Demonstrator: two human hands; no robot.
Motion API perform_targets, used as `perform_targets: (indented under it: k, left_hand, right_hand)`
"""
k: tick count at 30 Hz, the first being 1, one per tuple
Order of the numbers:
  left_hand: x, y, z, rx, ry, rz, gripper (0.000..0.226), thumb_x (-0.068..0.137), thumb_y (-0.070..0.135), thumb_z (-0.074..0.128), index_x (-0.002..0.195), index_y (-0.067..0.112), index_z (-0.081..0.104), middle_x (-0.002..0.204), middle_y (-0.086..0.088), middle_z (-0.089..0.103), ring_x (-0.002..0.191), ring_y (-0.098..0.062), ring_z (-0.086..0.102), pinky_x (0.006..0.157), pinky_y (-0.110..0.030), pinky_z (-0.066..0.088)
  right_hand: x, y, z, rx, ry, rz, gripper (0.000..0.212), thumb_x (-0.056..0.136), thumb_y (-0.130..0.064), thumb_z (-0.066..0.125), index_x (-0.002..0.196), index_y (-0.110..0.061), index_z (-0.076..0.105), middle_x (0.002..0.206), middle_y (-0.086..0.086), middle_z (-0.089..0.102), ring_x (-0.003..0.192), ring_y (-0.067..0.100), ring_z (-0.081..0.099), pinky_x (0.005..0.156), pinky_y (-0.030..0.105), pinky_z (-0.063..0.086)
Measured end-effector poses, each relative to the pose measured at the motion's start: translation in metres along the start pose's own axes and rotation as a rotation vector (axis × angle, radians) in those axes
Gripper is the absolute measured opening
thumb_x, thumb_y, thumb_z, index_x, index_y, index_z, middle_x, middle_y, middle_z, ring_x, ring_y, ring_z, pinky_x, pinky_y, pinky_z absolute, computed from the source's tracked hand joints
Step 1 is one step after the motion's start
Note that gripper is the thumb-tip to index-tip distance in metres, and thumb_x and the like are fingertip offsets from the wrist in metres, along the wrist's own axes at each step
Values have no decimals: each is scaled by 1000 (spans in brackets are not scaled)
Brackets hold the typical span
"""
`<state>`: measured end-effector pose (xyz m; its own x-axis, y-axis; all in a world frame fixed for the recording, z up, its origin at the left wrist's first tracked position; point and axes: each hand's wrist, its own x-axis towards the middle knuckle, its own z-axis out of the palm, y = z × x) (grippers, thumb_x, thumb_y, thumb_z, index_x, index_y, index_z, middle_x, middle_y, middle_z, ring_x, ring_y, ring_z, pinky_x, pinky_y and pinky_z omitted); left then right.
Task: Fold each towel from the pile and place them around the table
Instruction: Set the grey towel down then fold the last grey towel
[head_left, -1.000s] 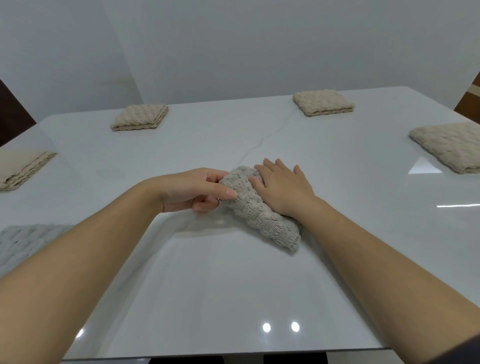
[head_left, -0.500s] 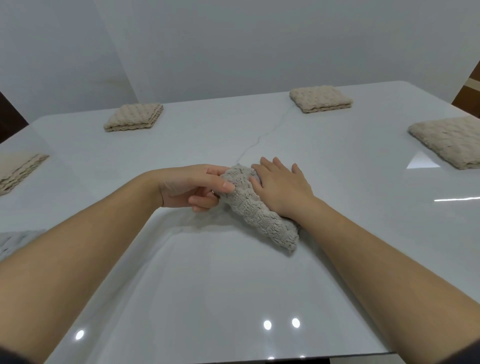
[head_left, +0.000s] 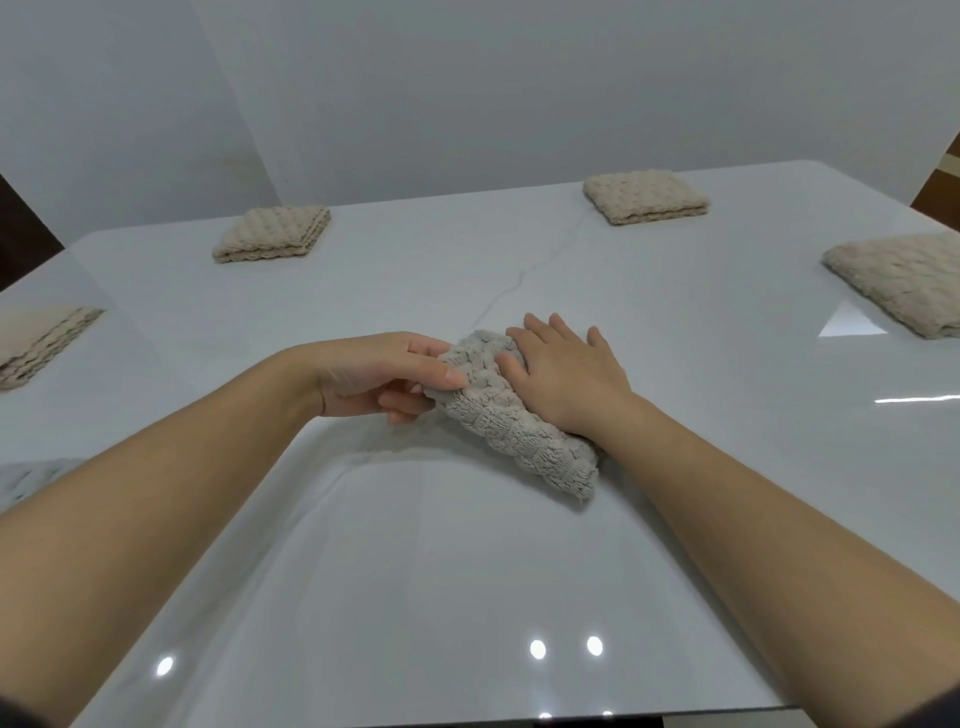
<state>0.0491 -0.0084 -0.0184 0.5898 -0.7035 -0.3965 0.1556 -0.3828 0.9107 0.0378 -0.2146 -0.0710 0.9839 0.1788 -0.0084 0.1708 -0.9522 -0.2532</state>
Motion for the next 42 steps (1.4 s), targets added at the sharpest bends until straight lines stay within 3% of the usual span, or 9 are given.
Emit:
perform_targets:
  k: [6,11,18,21,24,27,31,39,42]
  left_hand:
    - [-11,-4,-6,-46,113,24,35,56,47,85,60,27,56,47,10,32,32,-2,21,37,-18,30]
    - [-17,-8,4,77,172,-106,28,82,31,68,96,13,50,49,10,37,37,-6,21,41,-21,28]
    - [-15,-21,33,265,621,-137,29,88,28,70,109,18,52,53,11,52,40,-8,41,42,-22,34]
    - [-18,-22,48,614,803,-143,37,84,40,70,110,25,48,75,8,64,65,-10,61,61,-29,47]
    - [-11,-11,60,1028,949,3,50,91,33,59,136,23,39,122,2,56,113,-20,54,92,-38,44]
    - [13,-2,65,1064,912,130,49,100,22,38,147,13,30,149,-6,38,138,-23,34,110,-36,26]
    - [37,-19,70,1044,613,-33,53,104,34,19,155,22,12,163,6,8,149,-13,6,120,-46,2]
    - [18,-28,81,1107,745,-309,57,103,40,10,156,19,7,163,4,3,150,-21,-2,118,-53,-8]
    - [14,-20,78,1082,796,-245,59,103,37,13,156,13,4,164,-3,-4,150,-20,-8,120,-47,-7]
  right_hand:
    - [-1,0,-1,1,-1,-3,57,102,-48,17,152,-22,27,163,0,13,150,21,6,119,52,4]
    - [0,0,0,-15,8,-3,57,102,-49,17,152,-22,27,163,-1,14,150,20,6,118,52,5]
    - [-1,-1,0,-9,11,2,57,102,-49,18,151,-23,28,163,-1,15,150,20,6,119,52,5]
    - [-2,-2,0,-2,21,6,57,101,-48,18,151,-22,29,162,-1,16,150,20,7,119,52,5]
    - [-3,-4,-1,8,34,8,56,102,-47,19,151,-22,29,161,-1,19,150,21,9,118,52,7]
    - [-3,-4,-2,66,48,9,53,103,-42,20,151,-19,27,160,0,22,149,21,13,118,51,8]
    - [-6,1,-7,229,130,4,48,105,-28,23,149,-11,29,155,4,32,143,20,27,118,43,17]
    - [-15,-4,-27,556,248,-100,45,102,-20,41,146,-13,39,153,1,39,141,13,32,112,22,19]
    - [-26,4,-43,718,300,11,42,98,-18,46,140,-16,49,141,-1,51,129,13,47,105,25,33]
